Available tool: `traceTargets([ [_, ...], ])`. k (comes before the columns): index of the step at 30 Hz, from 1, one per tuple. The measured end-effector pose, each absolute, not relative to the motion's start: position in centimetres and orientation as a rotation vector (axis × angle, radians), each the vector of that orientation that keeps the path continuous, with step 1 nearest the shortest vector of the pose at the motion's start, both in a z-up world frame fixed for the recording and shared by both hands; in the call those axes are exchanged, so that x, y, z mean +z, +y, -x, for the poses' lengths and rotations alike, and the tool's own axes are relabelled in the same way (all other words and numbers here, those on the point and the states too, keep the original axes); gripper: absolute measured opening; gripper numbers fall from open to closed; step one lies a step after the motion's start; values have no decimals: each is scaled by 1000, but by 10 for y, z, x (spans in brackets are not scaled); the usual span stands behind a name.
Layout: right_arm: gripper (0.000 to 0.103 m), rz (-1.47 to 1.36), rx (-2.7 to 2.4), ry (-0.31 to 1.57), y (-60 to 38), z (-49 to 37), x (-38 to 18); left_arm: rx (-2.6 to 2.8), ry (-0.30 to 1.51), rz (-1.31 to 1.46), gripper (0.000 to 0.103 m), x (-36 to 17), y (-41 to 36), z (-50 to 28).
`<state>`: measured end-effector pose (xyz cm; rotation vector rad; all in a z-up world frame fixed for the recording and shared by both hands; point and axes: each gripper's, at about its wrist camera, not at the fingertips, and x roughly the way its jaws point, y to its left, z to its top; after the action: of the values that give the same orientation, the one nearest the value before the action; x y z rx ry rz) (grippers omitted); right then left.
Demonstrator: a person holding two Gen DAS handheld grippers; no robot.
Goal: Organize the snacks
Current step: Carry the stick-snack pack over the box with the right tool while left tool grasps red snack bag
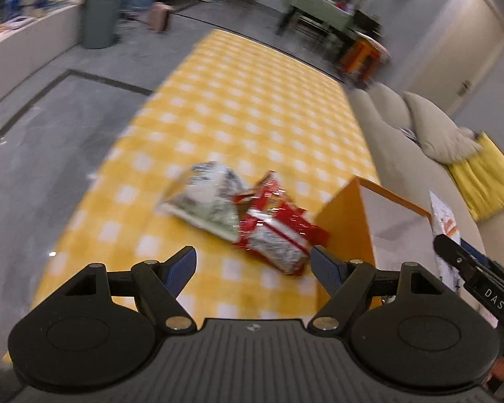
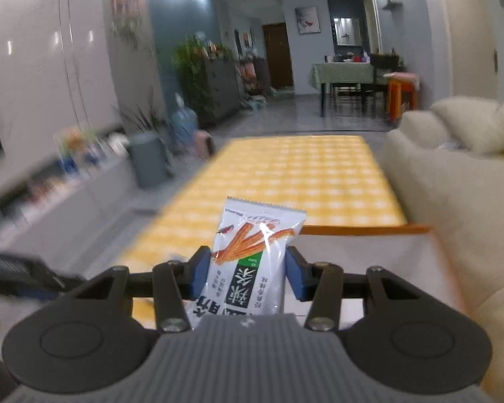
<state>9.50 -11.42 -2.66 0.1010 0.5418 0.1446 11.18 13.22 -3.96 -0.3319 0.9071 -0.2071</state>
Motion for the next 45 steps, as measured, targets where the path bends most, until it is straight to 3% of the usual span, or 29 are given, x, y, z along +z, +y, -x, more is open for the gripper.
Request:
traceTargets([
  [6, 47, -169, 46, 547, -175, -84, -49, -393, 966, 150, 88, -77, 98, -169],
  [19, 47, -291, 80, 634, -201, -104, -76, -494, 1072, 99, 86, -136, 82, -234],
  [21, 47, -294, 87, 636, -200, -104, -77, -493, 1084, 75, 87, -143, 79, -241],
  [23, 47, -296, 96, 638, -199, -98, -76, -500, 1091, 59, 97, -151, 75, -247],
  [27, 47, -283, 111, 650, -194, -98, -79, -530, 1120, 131, 97, -158, 74, -252],
  [35, 47, -285, 107, 693, -196, -104, -88, -560, 1201, 277, 52, -155, 82, -246],
  [40, 47, -307, 103, 739, -196, -106, -95, -543, 1181, 178, 36, -134, 72, -231],
  [45, 47, -322, 100, 724, -200, -104, -92, -524, 1155, -40, 28, -106, 57, -203],
])
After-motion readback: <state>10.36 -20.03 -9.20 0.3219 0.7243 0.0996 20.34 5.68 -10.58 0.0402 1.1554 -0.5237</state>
